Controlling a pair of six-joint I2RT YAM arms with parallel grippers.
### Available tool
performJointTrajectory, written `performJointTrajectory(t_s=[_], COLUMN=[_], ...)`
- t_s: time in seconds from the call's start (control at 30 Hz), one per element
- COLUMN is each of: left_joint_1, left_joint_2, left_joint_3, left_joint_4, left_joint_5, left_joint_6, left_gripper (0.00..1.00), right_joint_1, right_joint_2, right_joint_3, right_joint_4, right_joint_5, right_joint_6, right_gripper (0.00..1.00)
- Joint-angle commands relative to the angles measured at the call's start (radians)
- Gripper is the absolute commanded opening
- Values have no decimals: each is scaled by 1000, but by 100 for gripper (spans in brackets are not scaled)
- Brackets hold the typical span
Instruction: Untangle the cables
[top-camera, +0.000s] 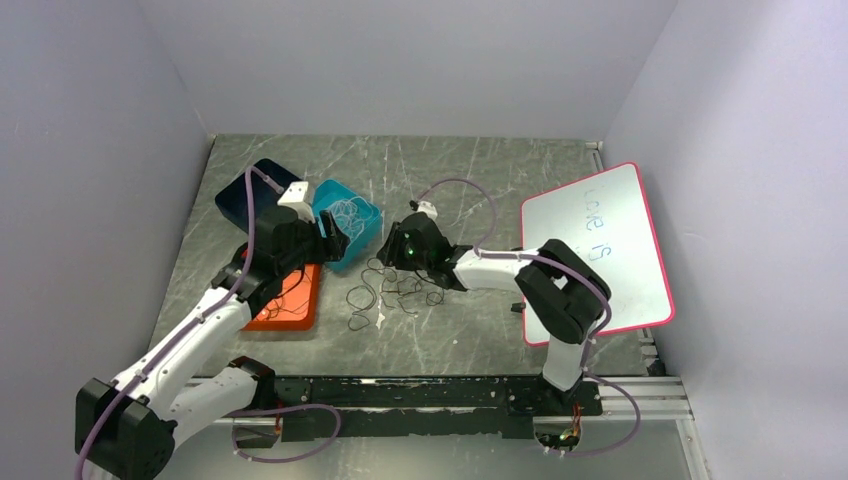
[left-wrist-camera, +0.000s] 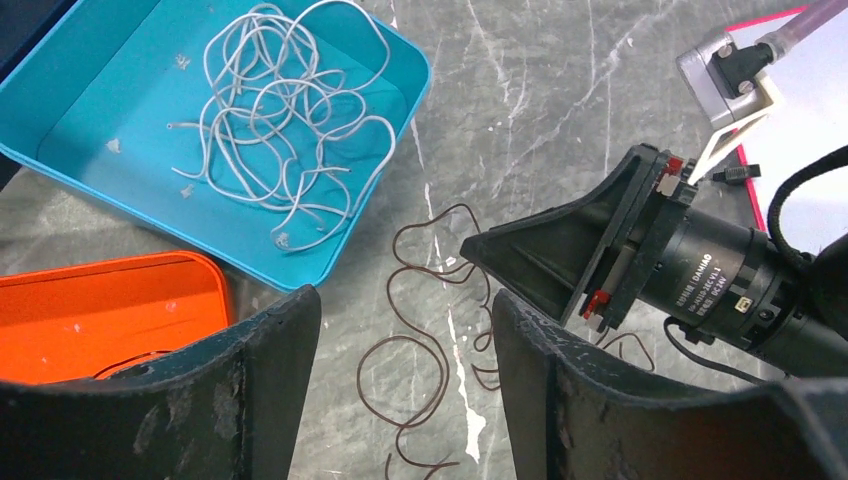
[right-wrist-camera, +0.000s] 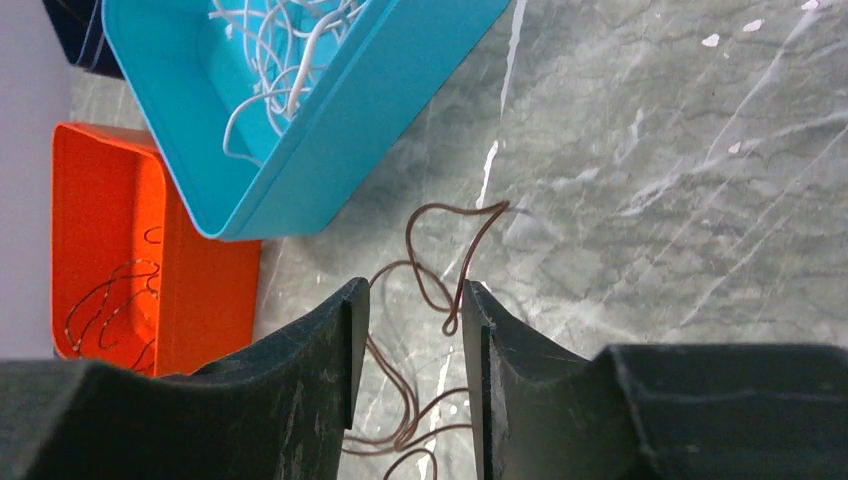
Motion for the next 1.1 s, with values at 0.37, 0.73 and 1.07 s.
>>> performJointTrajectory(t_s=[0.37, 0.73, 1.07], left_joint_1=[-4, -3, -2], left_joint_2=[-79, -79, -79], left_joint_3=[-12, -13, -8], left_joint_4=[19, 21, 14], left_joint_5=[71, 71, 75], left_joint_6=[61, 62, 59], left_gripper=[69, 68, 68], right_joint_1=[-6, -6, -9], right_joint_2=[102, 109, 156], right_joint_3=[73, 79, 113], right_joint_4=[63, 61, 29], right_joint_5=[77, 80, 45], right_joint_6=[-33, -69, -83], right_gripper=[33, 16, 26])
